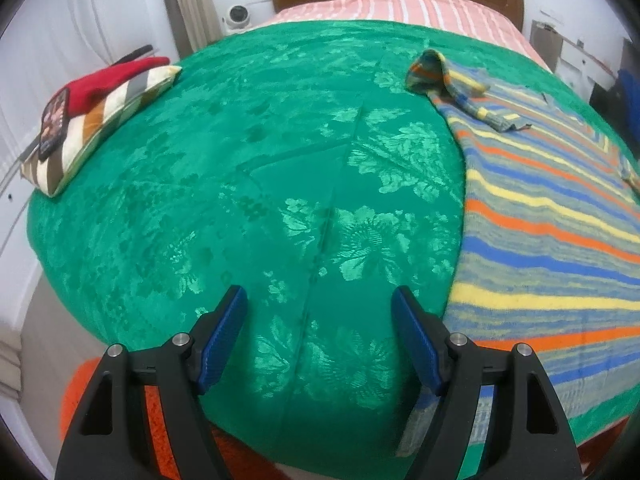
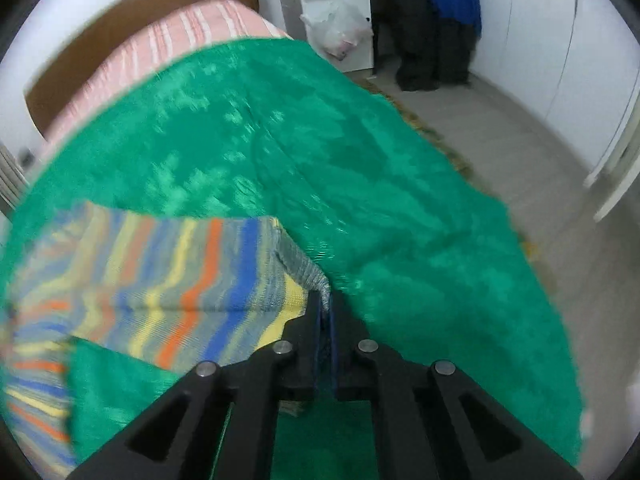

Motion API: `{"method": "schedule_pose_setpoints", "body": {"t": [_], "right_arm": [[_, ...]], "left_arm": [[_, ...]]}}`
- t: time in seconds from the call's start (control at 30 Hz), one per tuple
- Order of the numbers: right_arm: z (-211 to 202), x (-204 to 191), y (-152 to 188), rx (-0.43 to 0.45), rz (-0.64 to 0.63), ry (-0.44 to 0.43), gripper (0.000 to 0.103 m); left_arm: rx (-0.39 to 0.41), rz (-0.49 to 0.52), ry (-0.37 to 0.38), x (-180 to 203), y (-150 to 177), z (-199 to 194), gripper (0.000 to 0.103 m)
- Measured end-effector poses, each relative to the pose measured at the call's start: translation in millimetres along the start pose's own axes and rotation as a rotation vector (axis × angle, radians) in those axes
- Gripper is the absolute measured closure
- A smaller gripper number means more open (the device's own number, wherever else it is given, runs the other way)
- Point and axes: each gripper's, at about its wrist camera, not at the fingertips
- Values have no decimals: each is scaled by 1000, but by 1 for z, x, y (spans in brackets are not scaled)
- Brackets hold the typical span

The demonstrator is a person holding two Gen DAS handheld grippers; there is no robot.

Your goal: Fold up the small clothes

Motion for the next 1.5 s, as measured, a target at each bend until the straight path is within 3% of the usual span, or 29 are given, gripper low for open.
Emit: {"method": "schedule_pose_setpoints", "body": {"t": [0.07,0.1,0.2,0.3,0.37,0.43,0.47,0.5,0.67,0.83,0.9,0.97,1.0,1.03,1.13,1.23,1.37,1.43,1.5], "right_arm": [[-18,11,2,45,93,-80,74],[-30,16,5,73,139,-123,73],[-48,21,16,94,219,-208,73],[-45,25,38,53,355,-333,70],[-30,27,49,19,412,-340,67],[-16,31,56,47,451,-335,67],[-13,32,57,63,463,-348,73],[-11,32,56,71,461,-345,98],[-29,21,51,107,336,-128,98],[-14,8,46,66,249,-40,96],[-20,3,50,65,212,-52,82],[-33,-2,59,67,181,-73,49],[-42,-6,64,80,159,-68,42],[-54,-15,72,107,111,-40,41],[-79,-38,98,133,-13,-51,39],[-89,-61,129,129,-87,-115,39],[-93,-87,172,119,-155,-173,39],[-94,-99,191,126,-190,-193,39],[-94,-108,203,135,-222,-200,39]], "left_arm": [[4,3,3,1,0,-1,26],[6,4,5,1,0,-1,26],[11,12,11,4,1,-2,26],[13,27,10,9,1,-2,26],[17,37,6,12,1,-2,26],[22,43,0,12,2,-4,25],[24,45,-5,11,3,-4,24],[25,43,-10,10,3,-5,24],[21,10,-1,2,2,-4,20],[36,68,-21,8,0,-14,20],[93,86,41,5,-11,-40,20],[163,100,133,2,-29,-67,15],[212,117,173,4,-44,-81,13],[253,137,194,7,-58,-91,10],[379,312,224,51,-104,-105,9],[446,549,195,118,-126,-85,9],[418,725,154,186,-130,-33,11],[336,734,144,204,-136,1,13],[227,693,157,208,-141,34,27]]}}
Point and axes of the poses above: each gripper's, at about its wrist camera, not at the fingertips, and z roughly the way its jaws point, x to its right, y to its underside, and after that the axes turned 15 degrees about -y, right-handed
